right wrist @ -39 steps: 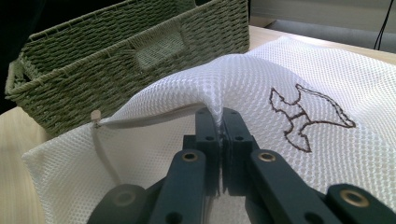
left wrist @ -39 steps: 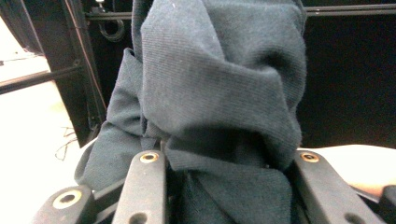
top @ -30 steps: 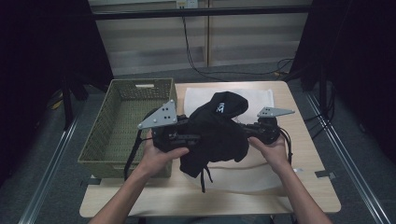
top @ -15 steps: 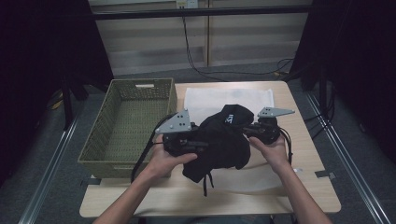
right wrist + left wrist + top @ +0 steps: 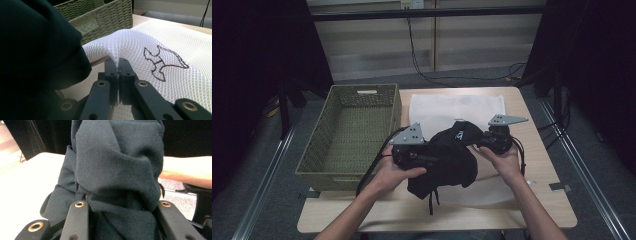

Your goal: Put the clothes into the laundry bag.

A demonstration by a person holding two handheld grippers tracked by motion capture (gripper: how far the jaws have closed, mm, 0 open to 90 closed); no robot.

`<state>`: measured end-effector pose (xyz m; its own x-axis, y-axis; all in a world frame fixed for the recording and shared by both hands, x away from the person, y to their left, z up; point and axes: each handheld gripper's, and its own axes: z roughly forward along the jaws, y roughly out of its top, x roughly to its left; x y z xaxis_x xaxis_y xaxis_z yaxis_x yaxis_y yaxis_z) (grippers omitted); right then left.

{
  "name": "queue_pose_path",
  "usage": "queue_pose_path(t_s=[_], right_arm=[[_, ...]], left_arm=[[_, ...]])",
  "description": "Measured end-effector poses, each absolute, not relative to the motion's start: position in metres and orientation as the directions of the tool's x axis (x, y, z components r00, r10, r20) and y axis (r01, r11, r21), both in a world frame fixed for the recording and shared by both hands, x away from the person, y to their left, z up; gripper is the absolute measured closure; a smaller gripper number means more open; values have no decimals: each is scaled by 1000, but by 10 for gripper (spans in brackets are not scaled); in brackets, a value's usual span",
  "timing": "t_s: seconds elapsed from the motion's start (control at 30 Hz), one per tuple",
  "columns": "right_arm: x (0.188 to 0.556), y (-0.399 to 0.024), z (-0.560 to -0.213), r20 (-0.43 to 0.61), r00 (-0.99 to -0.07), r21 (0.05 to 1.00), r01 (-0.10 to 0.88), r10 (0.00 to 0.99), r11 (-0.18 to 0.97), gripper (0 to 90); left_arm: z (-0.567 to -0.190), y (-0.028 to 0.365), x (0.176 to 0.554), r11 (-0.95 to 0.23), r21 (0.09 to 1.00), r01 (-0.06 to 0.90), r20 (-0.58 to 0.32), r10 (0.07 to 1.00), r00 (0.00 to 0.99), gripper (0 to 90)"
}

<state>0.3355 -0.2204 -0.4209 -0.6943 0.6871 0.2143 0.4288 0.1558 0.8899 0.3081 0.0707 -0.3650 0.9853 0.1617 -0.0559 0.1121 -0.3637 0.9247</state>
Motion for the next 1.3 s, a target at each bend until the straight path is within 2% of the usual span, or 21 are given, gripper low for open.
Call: queue_pose_path(t_s=[0.23, 0.83, 1.3], right_arm=[[336, -220, -421, 215, -694, 887, 433, 688, 160, 873], [336, -219, -422, 213, -696, 886, 433, 686, 165, 873], [335, -219, -420, 210, -698, 889, 427, 685, 163, 873]], left_arm=[[-372, 71, 313, -400, 907, 129, -67, 165, 984, 626], [-406, 56, 321, -585, 796, 156, -93, 136, 986, 624], [-427, 34, 317, -655, 734, 178, -110, 143, 983, 619]])
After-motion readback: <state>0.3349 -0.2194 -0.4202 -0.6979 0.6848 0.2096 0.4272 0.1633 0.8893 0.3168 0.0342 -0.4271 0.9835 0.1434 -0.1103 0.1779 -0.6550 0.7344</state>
